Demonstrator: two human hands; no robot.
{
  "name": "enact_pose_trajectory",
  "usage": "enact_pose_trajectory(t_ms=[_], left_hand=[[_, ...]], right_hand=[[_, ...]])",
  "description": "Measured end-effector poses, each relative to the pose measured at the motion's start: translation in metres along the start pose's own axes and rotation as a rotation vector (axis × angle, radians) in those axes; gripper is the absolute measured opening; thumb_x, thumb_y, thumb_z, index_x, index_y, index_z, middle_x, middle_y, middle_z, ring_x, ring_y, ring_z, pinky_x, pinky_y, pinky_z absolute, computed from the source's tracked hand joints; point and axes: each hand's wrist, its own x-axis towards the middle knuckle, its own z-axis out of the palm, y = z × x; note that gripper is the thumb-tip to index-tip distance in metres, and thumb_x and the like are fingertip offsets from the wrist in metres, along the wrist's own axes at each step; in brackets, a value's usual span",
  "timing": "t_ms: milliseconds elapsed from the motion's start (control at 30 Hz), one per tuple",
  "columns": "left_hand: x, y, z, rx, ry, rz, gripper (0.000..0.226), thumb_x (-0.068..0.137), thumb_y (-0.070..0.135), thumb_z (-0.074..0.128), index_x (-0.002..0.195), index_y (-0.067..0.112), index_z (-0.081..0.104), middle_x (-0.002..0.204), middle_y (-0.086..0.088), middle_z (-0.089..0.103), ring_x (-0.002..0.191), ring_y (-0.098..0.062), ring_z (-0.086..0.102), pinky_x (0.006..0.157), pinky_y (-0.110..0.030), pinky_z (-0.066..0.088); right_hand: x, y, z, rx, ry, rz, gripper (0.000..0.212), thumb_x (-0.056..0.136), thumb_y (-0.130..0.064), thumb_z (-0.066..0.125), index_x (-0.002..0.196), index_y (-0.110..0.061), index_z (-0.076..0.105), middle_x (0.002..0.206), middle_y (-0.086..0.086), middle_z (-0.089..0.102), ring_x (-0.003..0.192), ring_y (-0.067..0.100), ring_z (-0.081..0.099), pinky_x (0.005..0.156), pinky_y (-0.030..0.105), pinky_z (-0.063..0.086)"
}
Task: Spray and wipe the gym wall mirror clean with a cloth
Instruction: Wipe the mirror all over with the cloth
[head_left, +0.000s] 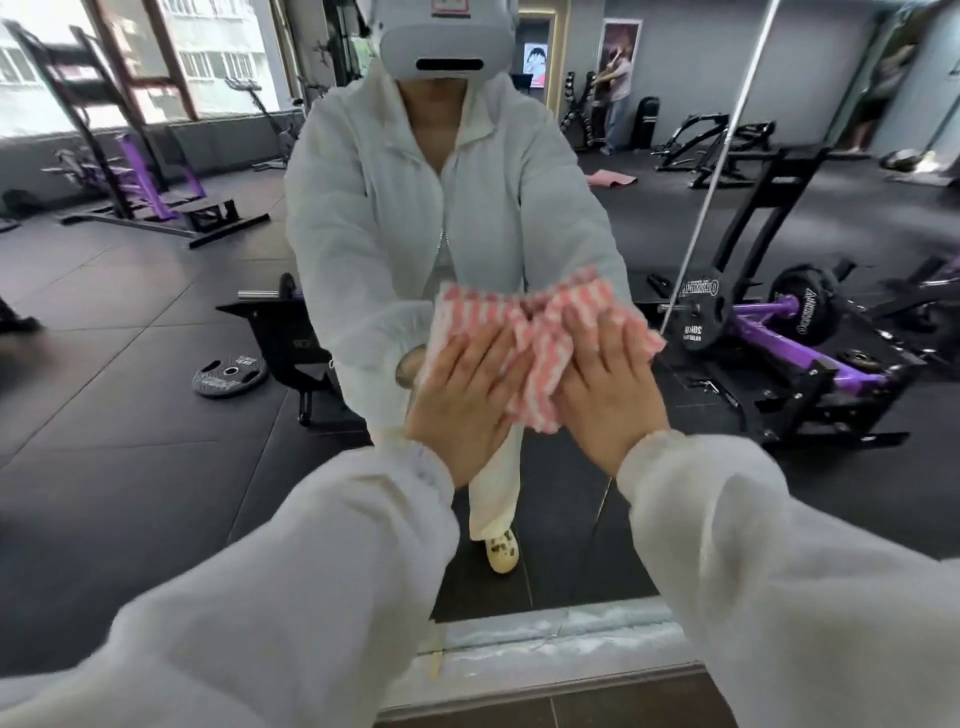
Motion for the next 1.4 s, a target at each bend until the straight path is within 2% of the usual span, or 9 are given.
enact_pose_trajectory(t_ms=[133,233,333,533,733,867,1000,1233,1400], left_hand=[[0.056,-0.014,-0.018,0.039,0.178,-0.011,0.054,0.098,0.045,0.030,0.142,0.014,0.031,0.146,-0.016,0.035,0.135,-0.033,0.023,0.115,-0.049,0.001],[0.070,-0.019,-0.024,0.099,0.176,0.008,0.054,0.098,0.053,0.022,0.143,0.023,0.029,0.148,-0.013,0.021,0.136,-0.034,0.020,0.112,-0.056,0.003],[0.056,-0.012,-0.011,0.169,0.130,0.118,0.052,0.098,0.045,0.027,0.145,0.025,0.023,0.149,-0.009,0.018,0.137,-0.031,0.018,0.113,-0.054,-0.003],[-0.020,0.021,0.031,0.286,-0.160,0.385,0.068,0.085,0.031,0.043,0.148,0.030,0.017,0.156,0.004,0.014,0.143,-0.021,0.013,0.114,-0.052,-0.012],[-0.032,0.049,0.022,0.349,-0.524,0.337,0.064,0.098,0.032,0.030,0.139,0.027,-0.019,0.141,-0.006,-0.038,0.131,-0.028,-0.034,0.095,-0.056,-0.036],[0.005,0.031,0.002,0.230,-0.103,0.110,0.054,0.095,0.033,0.022,0.146,0.021,0.009,0.157,-0.009,0.007,0.144,-0.034,-0.002,0.114,-0.055,-0.008],[0.048,0.013,-0.018,0.177,0.067,-0.018,0.051,0.098,0.041,0.030,0.145,0.022,0.025,0.148,-0.014,0.018,0.138,-0.037,0.017,0.111,-0.058,0.007],[0.010,0.028,0.007,0.205,-0.045,0.082,0.067,0.085,0.037,0.048,0.145,0.025,0.022,0.149,-0.011,0.017,0.138,-0.036,0.016,0.112,-0.056,-0.003],[-0.044,0.051,0.036,0.261,-0.193,0.162,0.070,0.084,0.032,0.039,0.147,0.024,0.010,0.151,-0.005,0.014,0.143,-0.033,-0.015,0.114,-0.055,-0.010]], right_hand=[[0.032,0.034,-0.014,0.076,0.134,0.151,0.056,0.096,-0.041,0.035,0.141,-0.006,0.032,0.146,0.019,0.016,0.132,0.049,0.014,0.110,0.058,0.007],[0.031,0.042,-0.012,0.147,0.233,0.151,0.054,0.101,-0.041,0.027,0.138,-0.002,0.032,0.143,0.021,0.018,0.130,0.048,0.012,0.115,0.048,-0.001],[0.004,0.038,0.005,0.140,0.209,0.092,0.049,0.101,-0.034,0.029,0.136,-0.001,0.032,0.141,0.021,0.023,0.127,0.048,0.019,0.109,0.054,0.011],[-0.090,0.014,0.043,0.126,-0.124,-0.200,0.097,0.054,-0.018,0.083,0.135,-0.005,0.030,0.142,0.011,0.029,0.124,0.039,0.030,0.104,0.053,0.017],[-0.104,0.011,0.042,0.102,-0.150,-0.278,0.087,0.074,-0.032,0.072,0.143,-0.007,0.025,0.148,0.014,0.030,0.137,0.040,0.019,0.112,0.052,0.016],[-0.054,0.034,0.021,0.094,-0.044,-0.181,0.079,0.088,-0.040,0.047,0.147,-0.005,0.008,0.149,0.015,0.015,0.135,0.043,0.015,0.110,0.053,0.017],[-0.012,0.044,0.003,0.242,0.094,0.011,0.064,0.090,-0.036,0.030,0.142,0.000,0.021,0.145,0.022,0.018,0.131,0.045,0.016,0.111,0.049,0.010],[-0.056,0.020,0.026,0.265,0.044,-0.027,0.058,0.091,-0.032,0.031,0.139,-0.001,0.025,0.143,0.021,0.020,0.130,0.044,0.019,0.112,0.052,0.017],[-0.109,-0.011,0.049,0.203,-0.110,-0.129,0.074,0.079,-0.023,0.061,0.142,-0.005,0.026,0.146,0.015,0.024,0.131,0.040,0.028,0.112,0.049,0.019]])
